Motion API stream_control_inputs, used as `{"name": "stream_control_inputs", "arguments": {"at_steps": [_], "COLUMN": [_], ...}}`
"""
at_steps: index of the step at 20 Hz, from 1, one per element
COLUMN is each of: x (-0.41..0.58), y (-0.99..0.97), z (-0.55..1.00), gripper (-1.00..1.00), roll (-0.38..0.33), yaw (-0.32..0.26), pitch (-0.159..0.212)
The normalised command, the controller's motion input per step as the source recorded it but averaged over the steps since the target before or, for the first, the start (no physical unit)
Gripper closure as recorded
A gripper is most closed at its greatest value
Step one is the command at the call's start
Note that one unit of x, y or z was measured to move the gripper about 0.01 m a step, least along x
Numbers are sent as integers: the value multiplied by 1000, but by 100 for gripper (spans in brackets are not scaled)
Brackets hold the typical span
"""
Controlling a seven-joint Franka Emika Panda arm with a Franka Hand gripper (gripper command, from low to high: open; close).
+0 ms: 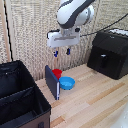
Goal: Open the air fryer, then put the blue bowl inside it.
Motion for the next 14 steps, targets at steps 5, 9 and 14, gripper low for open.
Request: {"name": "stream_control_inputs", "arguments": {"at_steps": [5,9,14], "x": [0,0,42], "y": [93,10,0], "z": [0,0,-12], "gripper": [-100,-100,-100], "roll": [0,0,-44], "yaw": [-371,-375,-368], "pitch": [-5,-16,-37]}}
